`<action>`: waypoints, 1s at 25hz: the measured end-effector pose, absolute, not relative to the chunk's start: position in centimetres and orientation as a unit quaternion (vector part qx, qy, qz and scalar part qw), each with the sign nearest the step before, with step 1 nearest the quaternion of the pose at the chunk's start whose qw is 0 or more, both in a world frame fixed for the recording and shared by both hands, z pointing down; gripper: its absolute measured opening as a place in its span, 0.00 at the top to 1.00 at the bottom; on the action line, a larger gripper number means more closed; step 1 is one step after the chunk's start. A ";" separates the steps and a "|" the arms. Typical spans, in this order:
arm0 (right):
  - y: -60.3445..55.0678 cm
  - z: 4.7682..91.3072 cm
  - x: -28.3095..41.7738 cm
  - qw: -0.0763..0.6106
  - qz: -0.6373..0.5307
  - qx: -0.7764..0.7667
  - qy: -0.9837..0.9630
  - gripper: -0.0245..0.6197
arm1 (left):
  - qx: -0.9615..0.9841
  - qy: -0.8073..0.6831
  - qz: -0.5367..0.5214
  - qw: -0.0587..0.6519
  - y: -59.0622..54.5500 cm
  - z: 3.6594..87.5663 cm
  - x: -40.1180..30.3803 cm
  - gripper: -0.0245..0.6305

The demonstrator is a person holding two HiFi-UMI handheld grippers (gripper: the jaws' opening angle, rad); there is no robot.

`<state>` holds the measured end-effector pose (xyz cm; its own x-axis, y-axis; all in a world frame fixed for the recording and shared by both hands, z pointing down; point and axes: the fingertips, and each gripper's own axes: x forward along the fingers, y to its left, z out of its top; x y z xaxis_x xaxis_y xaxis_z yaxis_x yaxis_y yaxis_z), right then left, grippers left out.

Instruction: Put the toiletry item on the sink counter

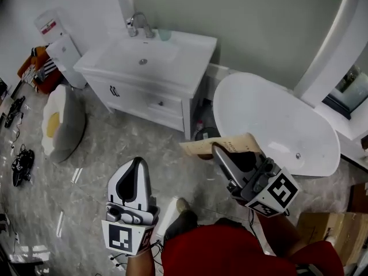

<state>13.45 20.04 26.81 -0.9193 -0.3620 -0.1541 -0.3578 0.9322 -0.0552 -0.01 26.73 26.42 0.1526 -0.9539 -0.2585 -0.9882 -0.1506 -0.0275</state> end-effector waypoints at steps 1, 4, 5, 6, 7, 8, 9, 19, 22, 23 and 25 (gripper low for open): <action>19.4 26.9 12.6 0.081 -0.014 -0.186 0.979 0.90 | -0.754 0.643 0.092 0.095 26.1 26.5 -1.0 0.94; 17.7 26.9 9.7 0.079 -0.016 -0.194 0.978 0.90 | -0.758 0.638 0.096 0.092 24.2 26.4 -4.1 0.94; 16.9 26.7 8.4 0.078 -0.015 -0.197 0.977 0.90 | -0.760 0.637 0.096 0.090 23.2 26.4 -5.5 0.94; 16.0 26.6 7.3 0.077 -0.015 -0.200 0.977 0.90 | -0.761 0.636 0.097 0.087 22.3 26.5 -6.8 0.94; 15.3 26.6 6.3 0.075 -0.014 -0.202 0.976 0.90 | -0.761 0.636 0.098 0.084 21.4 26.6 -7.9 0.94; 14.6 26.6 5.7 0.074 -0.013 -0.204 0.976 0.90 | -0.762 0.635 0.100 0.081 20.7 26.8 -8.6 0.94; 13.9 26.7 5.2 0.072 -0.012 -0.206 0.976 0.90 | -0.763 0.634 0.101 0.079 20.0 27.0 -9.1 0.94; 5.3 26.7 1.1 0.076 -0.008 -0.217 0.973 0.90 | -0.769 0.627 0.103 0.067 11.3 27.5 -12.9 0.94; 1.9 27.0 0.1 0.079 -0.004 -0.216 0.973 0.90 | -0.769 0.625 0.112 0.072 8.1 27.2 -13.8 0.94; 0.6 27.1 -0.3 0.078 -0.002 -0.215 0.973 0.90 | -0.768 0.627 0.110 0.073 6.8 27.3 -14.2 0.94; -2.3 27.1 -1.2 0.078 0.001 -0.213 0.974 0.90 | -0.767 0.628 0.109 0.077 4.0 27.1 -14.9 0.94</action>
